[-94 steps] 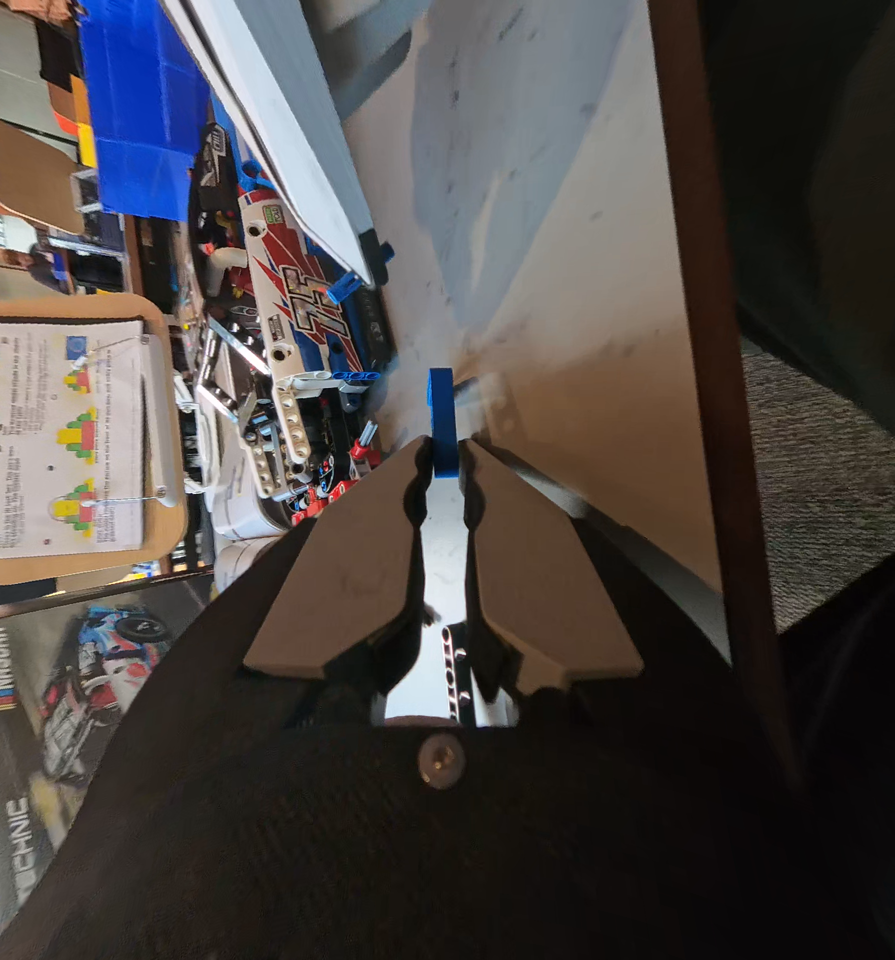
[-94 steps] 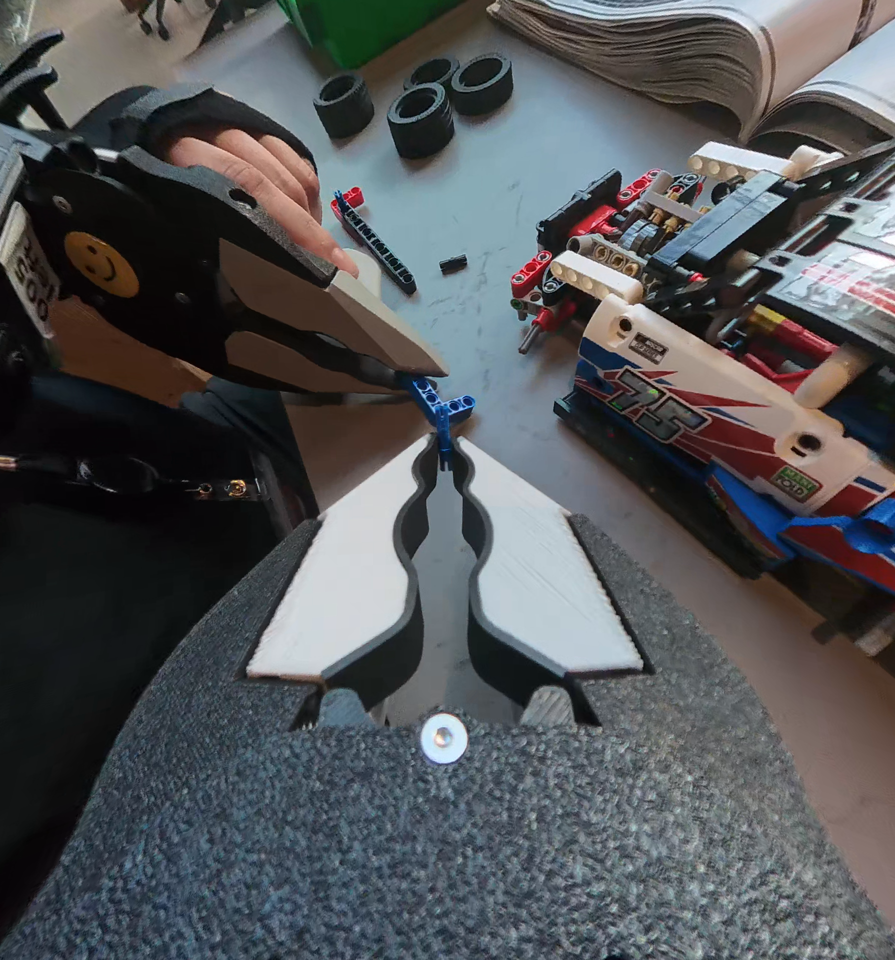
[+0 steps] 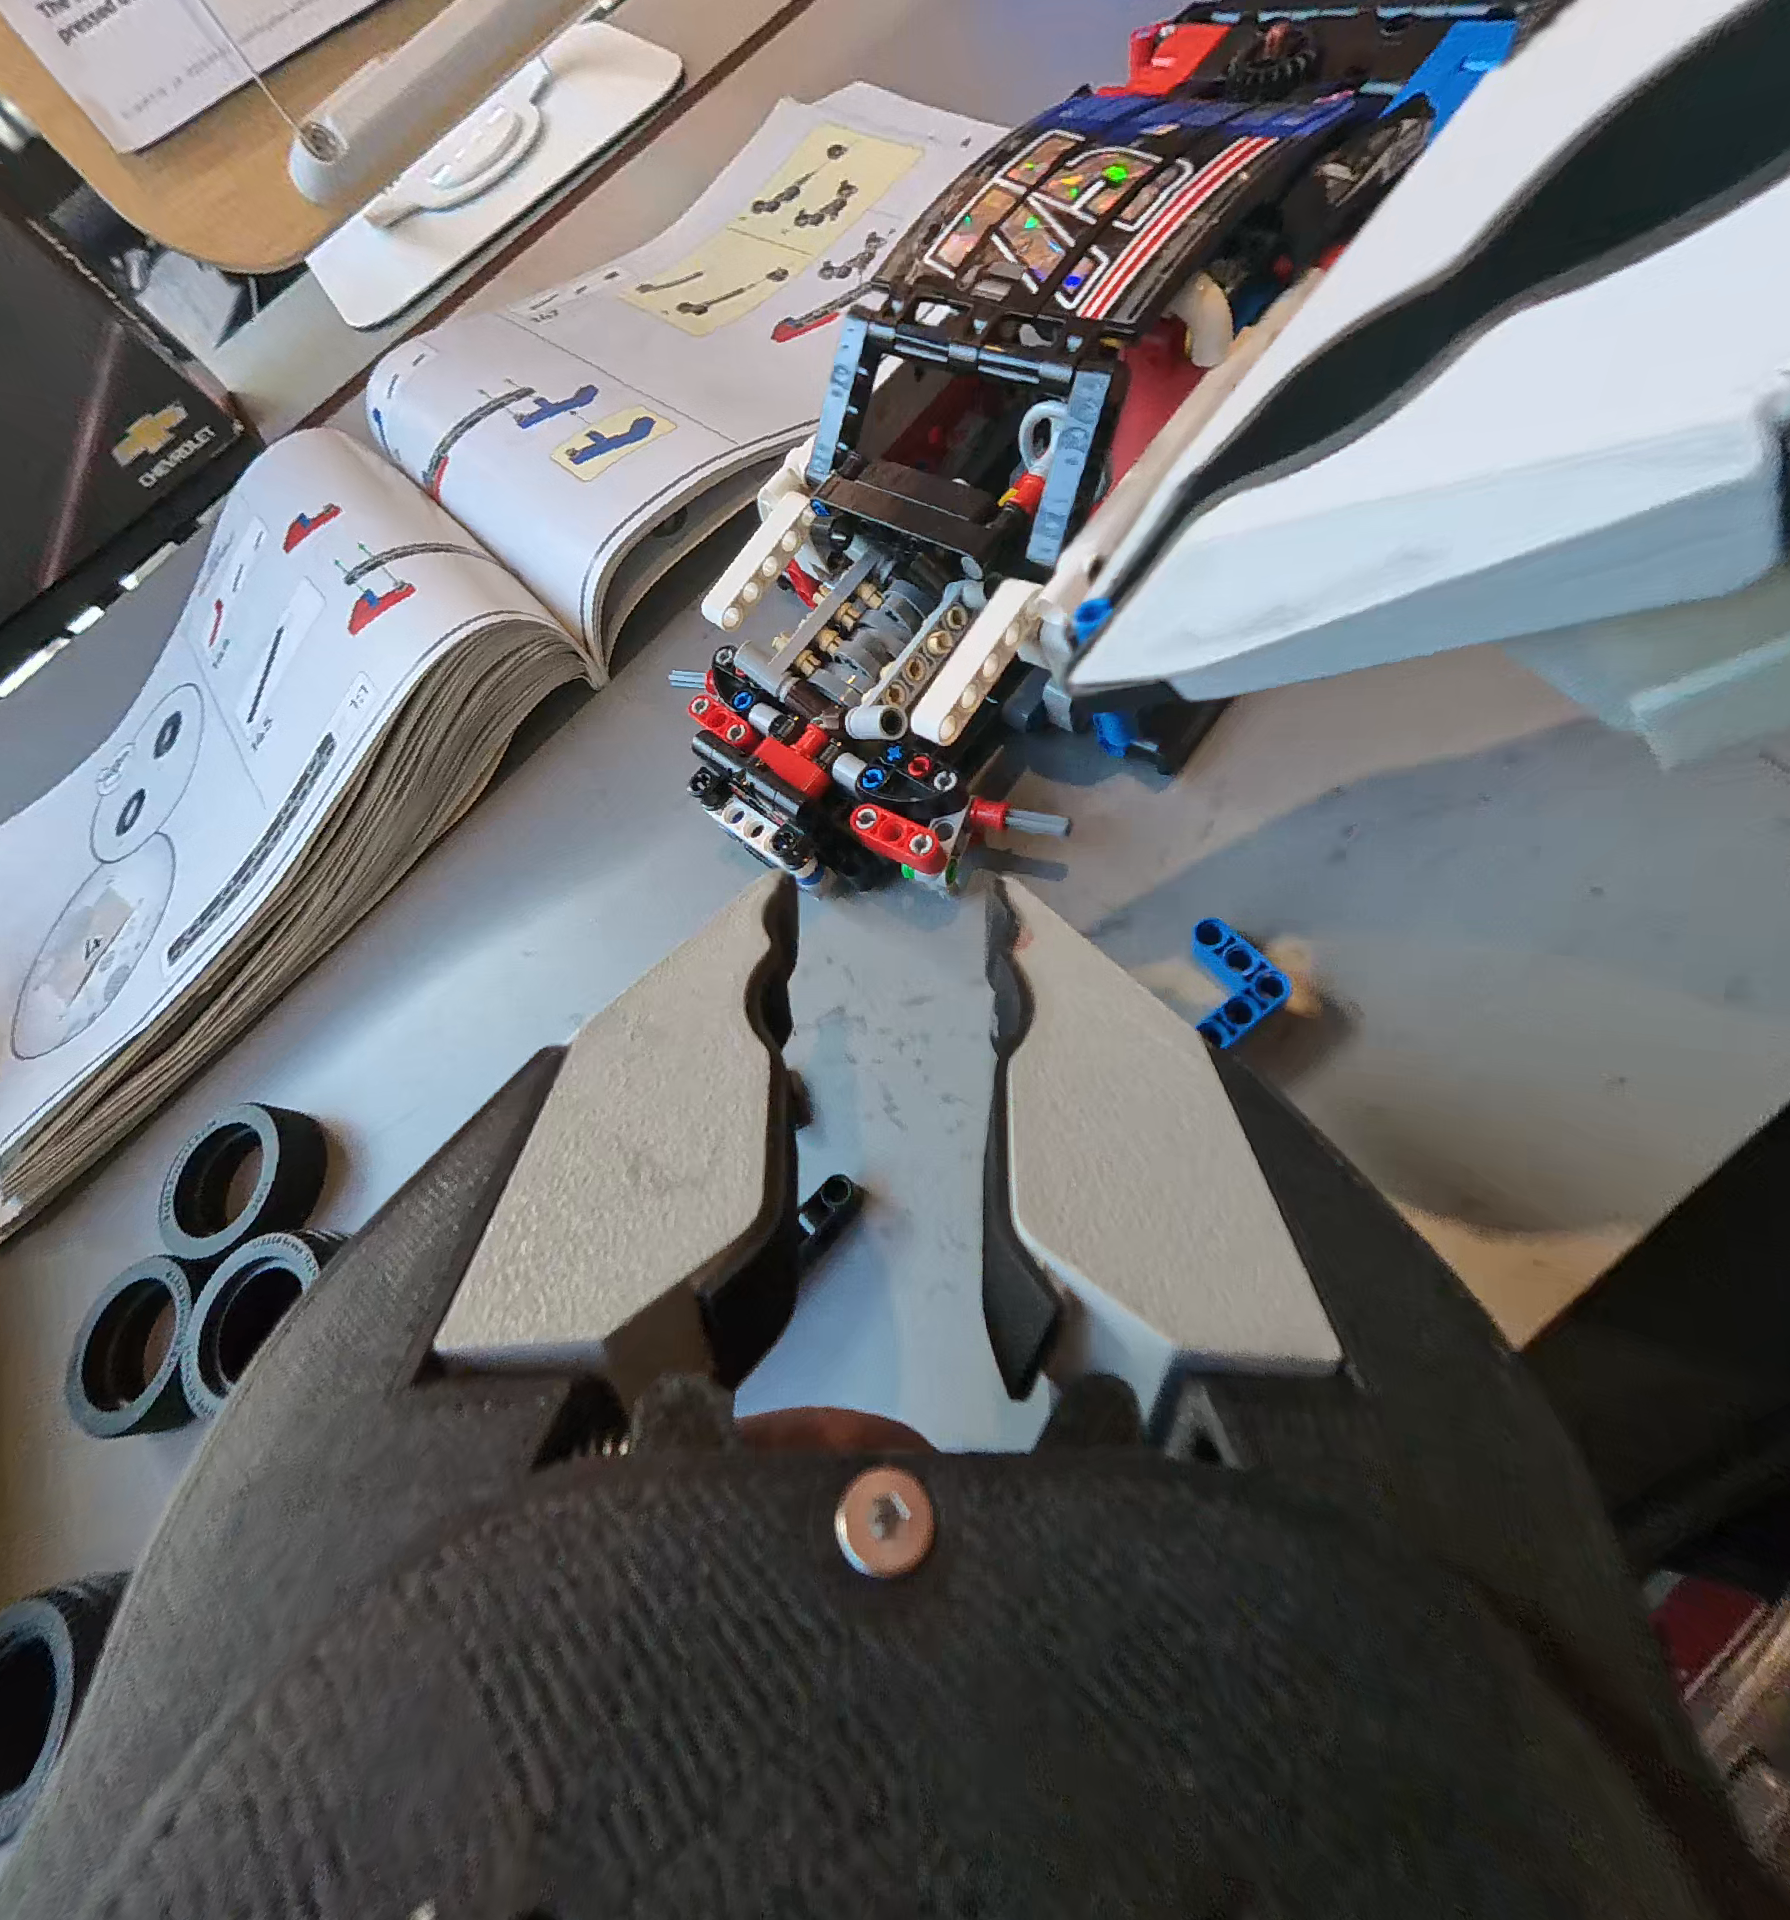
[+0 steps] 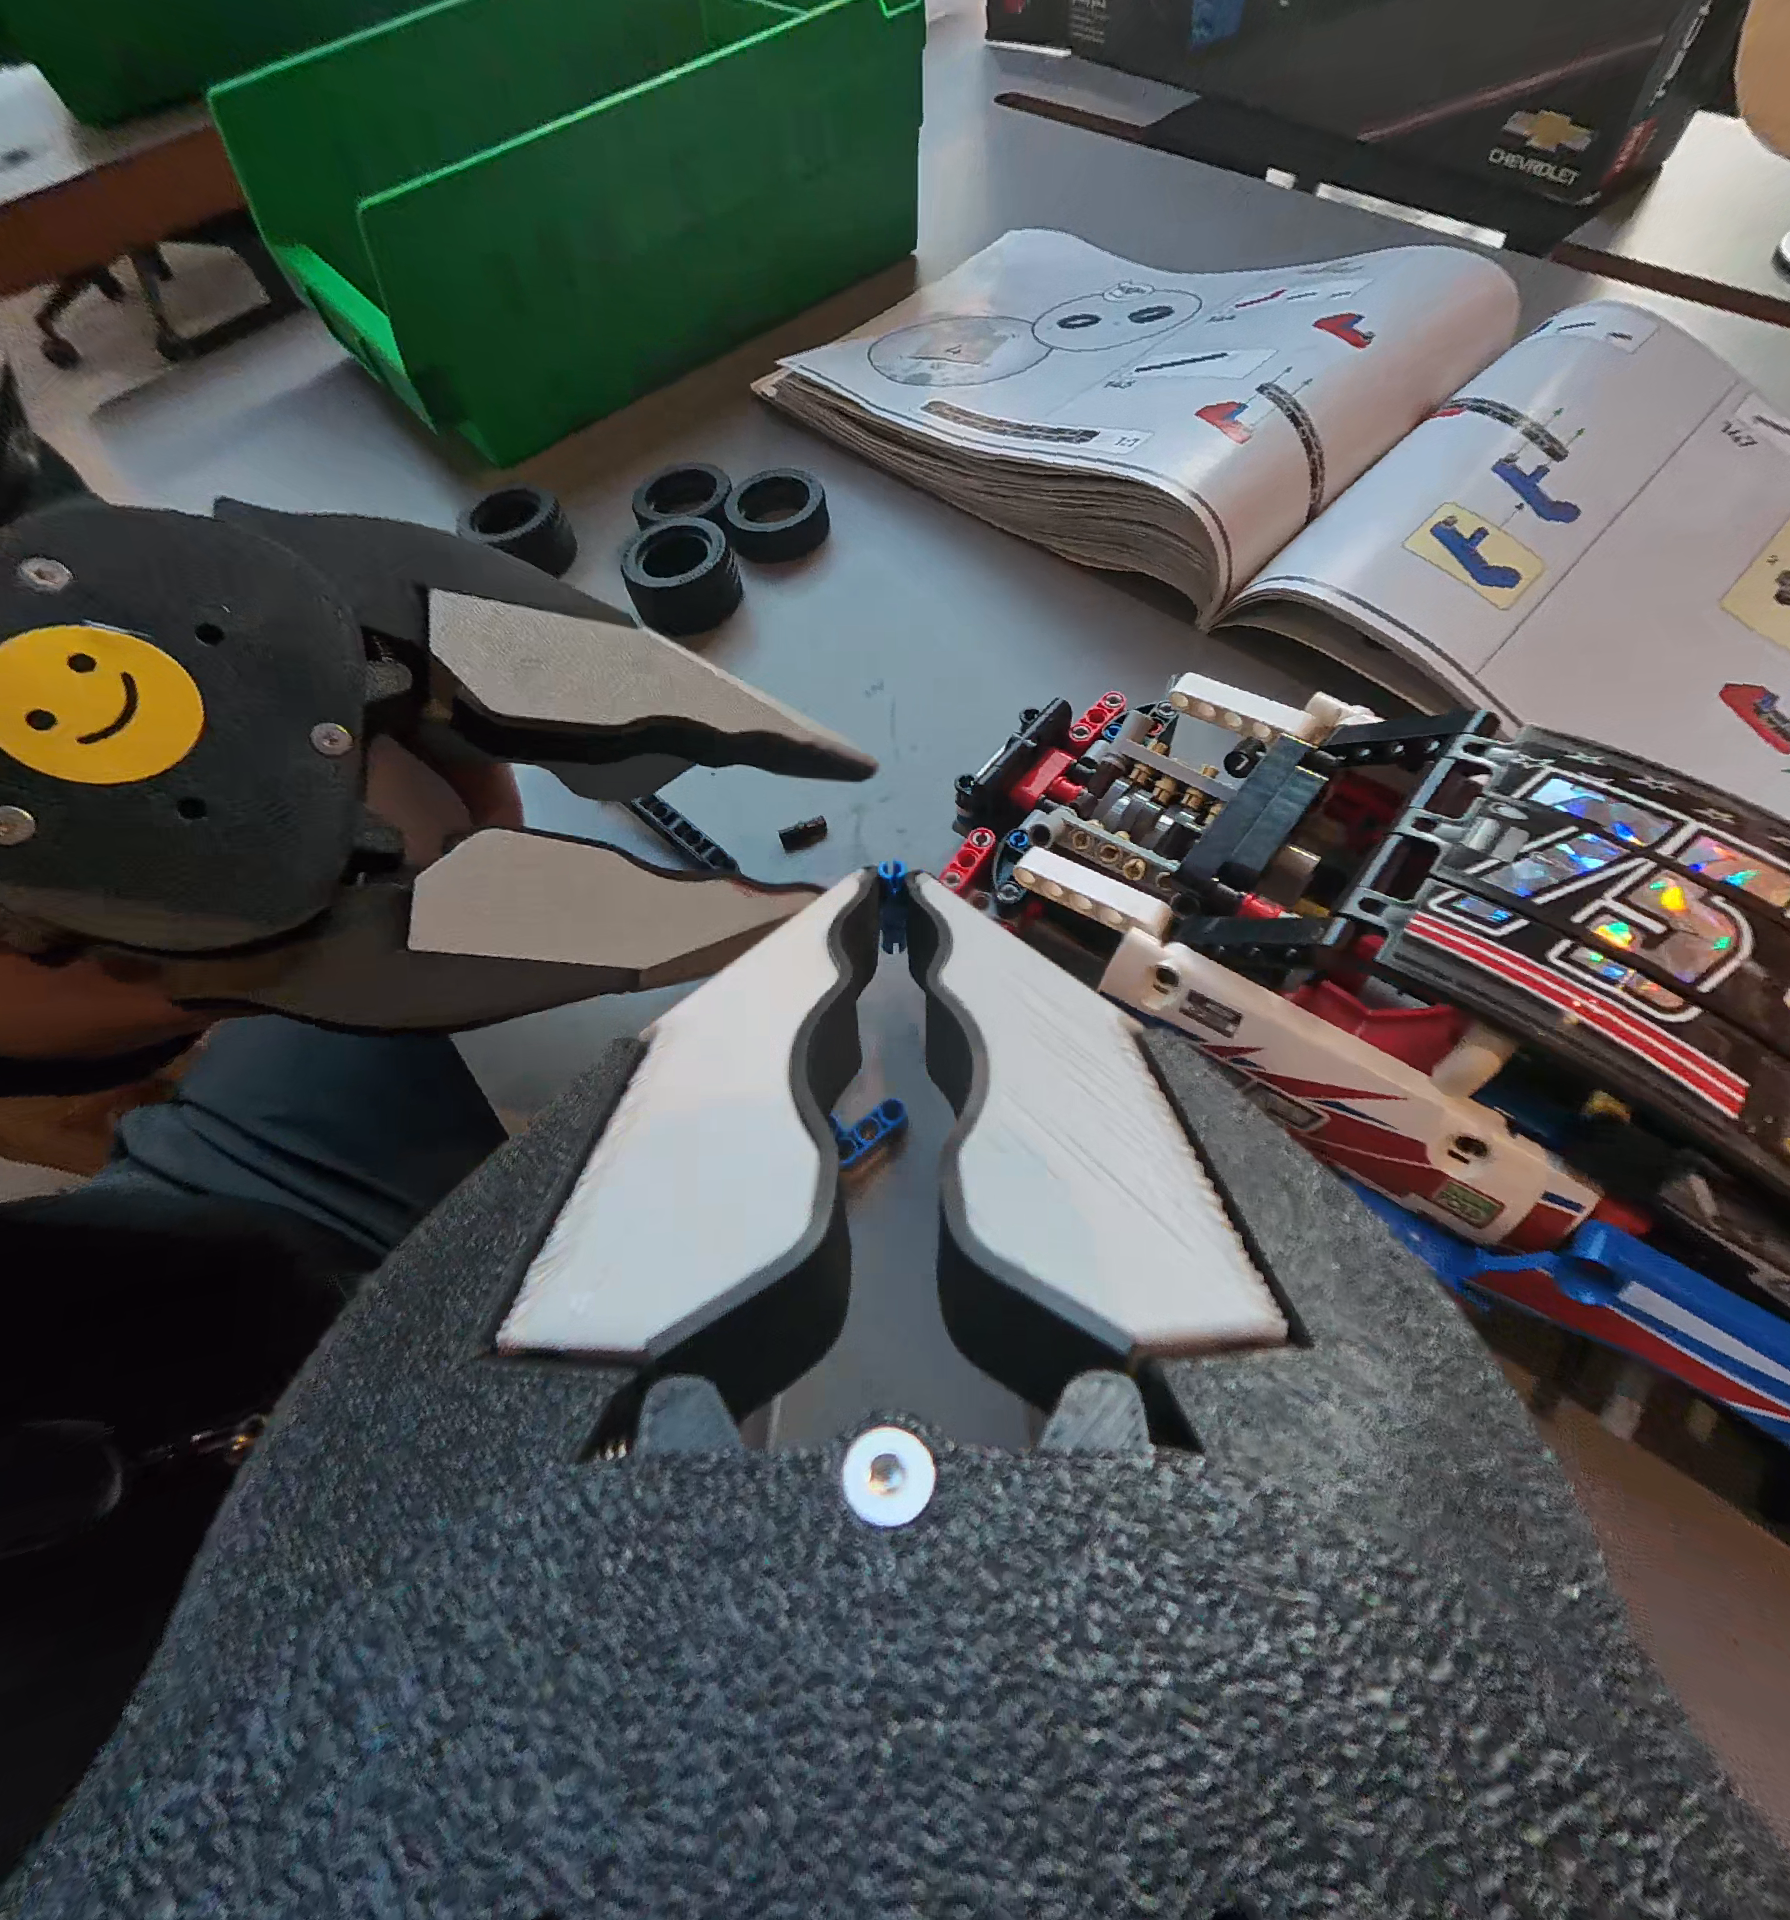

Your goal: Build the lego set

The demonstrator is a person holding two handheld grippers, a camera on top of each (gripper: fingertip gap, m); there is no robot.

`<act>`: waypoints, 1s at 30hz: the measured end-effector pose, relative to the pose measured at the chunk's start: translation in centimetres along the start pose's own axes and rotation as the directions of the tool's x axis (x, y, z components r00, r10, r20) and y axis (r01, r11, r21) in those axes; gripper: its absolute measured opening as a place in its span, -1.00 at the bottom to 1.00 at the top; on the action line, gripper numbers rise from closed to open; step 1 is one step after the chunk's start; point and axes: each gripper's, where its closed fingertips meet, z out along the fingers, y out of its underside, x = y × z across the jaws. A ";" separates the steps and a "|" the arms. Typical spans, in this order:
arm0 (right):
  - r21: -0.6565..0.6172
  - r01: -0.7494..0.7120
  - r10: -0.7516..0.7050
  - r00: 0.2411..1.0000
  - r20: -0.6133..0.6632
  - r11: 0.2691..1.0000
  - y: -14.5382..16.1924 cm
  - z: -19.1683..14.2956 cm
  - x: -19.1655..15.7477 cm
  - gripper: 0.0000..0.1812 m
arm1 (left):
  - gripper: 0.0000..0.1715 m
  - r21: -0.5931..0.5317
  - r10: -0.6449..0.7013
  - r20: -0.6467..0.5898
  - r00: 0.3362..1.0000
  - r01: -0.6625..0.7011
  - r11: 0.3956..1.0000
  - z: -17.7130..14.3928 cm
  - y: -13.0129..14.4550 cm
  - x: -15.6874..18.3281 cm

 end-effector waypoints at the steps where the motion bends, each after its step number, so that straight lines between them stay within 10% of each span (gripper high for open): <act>1: 0.018 -0.025 0.025 1.000 0.011 1.000 -0.2 0.2 -0.1 -0.96 | -0.61 0.001 0.006 -0.013 1.000 -0.006 1.000 0.1 0.1 0.1; 19: 0.230 -0.529 0.495 0.848 0.191 0.817 -0.1 0.2 -0.4 -0.96 | -0.97 0.208 0.008 -0.329 0.944 0.064 0.976 -1.0 -3.0 3.4; 30: -0.015 -0.085 0.086 0.951 0.297 0.996 2.7 -0.2 -2.9 -0.95 | -0.98 0.186 0.295 -0.415 0.860 -0.237 0.954 -2.4 -0.3 5.1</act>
